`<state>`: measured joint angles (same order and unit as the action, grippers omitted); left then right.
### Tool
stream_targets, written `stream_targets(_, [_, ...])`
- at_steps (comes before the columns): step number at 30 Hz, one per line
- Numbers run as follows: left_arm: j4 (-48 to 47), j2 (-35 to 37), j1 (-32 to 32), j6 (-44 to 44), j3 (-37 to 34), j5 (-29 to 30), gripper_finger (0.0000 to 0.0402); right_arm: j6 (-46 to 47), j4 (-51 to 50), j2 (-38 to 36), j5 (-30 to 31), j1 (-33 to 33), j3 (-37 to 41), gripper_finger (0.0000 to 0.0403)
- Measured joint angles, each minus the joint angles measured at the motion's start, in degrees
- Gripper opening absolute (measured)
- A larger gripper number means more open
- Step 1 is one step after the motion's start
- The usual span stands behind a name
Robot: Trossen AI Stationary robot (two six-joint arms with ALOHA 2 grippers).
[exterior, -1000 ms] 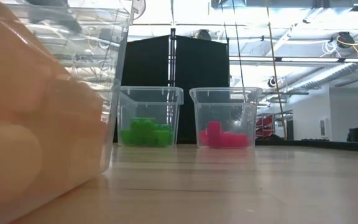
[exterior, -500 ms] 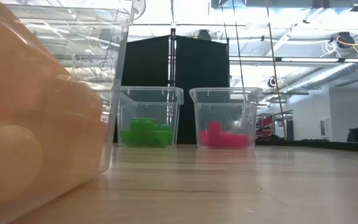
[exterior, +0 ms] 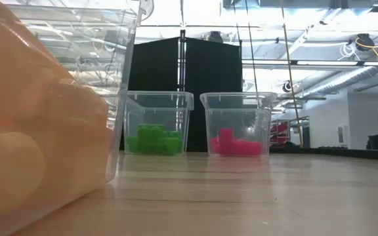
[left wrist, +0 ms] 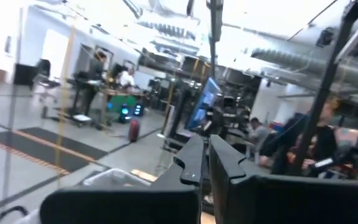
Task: Sort blocks
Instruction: Return to Home Position
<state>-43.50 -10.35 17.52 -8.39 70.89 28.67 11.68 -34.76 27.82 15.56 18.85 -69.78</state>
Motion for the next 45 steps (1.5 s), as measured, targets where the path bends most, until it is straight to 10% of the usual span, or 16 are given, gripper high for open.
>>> stream_targets(14, [-13.09,9.50,-11.57,-8.31,-6.59,-0.11,0.0000,2.42,20.31,-27.55,-0.49,-0.01,32.29,0.0272])
stream_targets(32, [-4.25,10.10,-32.46,-14.95,-29.18,-22.21,0.0000,4.52,45.49,-27.64,0.83,-0.07,59.07,0.0272])
stream_targets(45, [14.80,10.10,-33.36,-17.31,-48.97,-33.46,0.0000,4.51,56.93,-27.61,0.92,0.02,68.99,0.0272])
